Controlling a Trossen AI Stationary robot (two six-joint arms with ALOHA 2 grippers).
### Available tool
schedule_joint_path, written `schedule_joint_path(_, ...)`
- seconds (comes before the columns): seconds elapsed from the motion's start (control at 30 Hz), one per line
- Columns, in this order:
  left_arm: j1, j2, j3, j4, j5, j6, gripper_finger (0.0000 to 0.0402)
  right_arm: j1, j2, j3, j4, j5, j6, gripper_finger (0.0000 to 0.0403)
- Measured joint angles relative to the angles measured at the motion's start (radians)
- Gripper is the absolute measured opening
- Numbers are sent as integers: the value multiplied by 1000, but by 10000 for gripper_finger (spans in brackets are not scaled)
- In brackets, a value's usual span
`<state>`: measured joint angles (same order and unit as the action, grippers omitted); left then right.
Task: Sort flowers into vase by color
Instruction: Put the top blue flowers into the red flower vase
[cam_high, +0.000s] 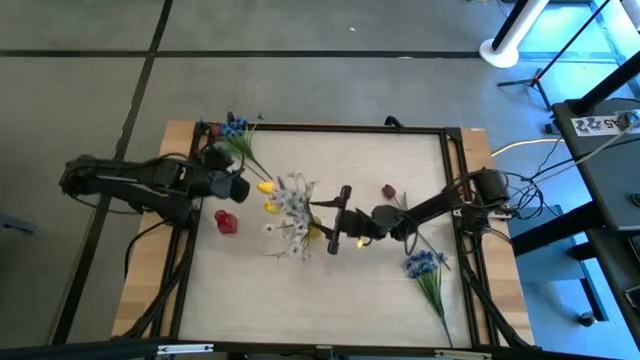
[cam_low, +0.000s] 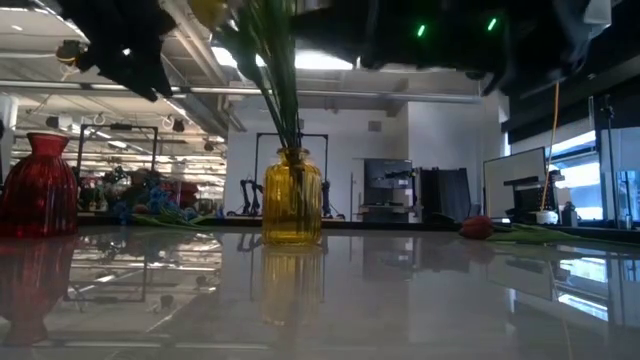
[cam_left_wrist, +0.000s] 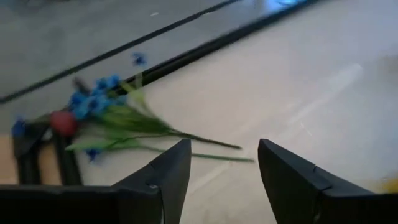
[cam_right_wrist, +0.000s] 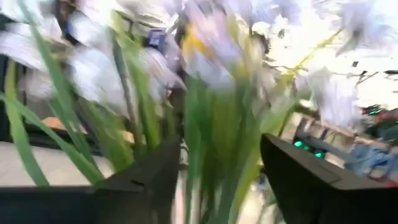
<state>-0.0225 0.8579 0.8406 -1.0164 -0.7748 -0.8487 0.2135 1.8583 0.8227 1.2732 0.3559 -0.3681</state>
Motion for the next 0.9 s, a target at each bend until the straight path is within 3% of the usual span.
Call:
schedule_joint_path(0.2,221,-3,0,-1,7,-35,182,51,-95,0,-39,130,-86,303)
schedule_joint_path(0.37,374,11,0,-2,0,-29,182,47,-141,0,-77,181,-91,332)
schedule_joint_path(0.53,541,43,-25,38,20,-35,183,73,-228,0,-138,230,-119,336)
schedule_joint_path(0.67,675,97,-86,190,115,6,183,128,-326,0,-279,299,-109,333)
schedule_joint_path(0.9,882,344,-109,415,228,-36,177,211,-431,0,-541,415,20,331)
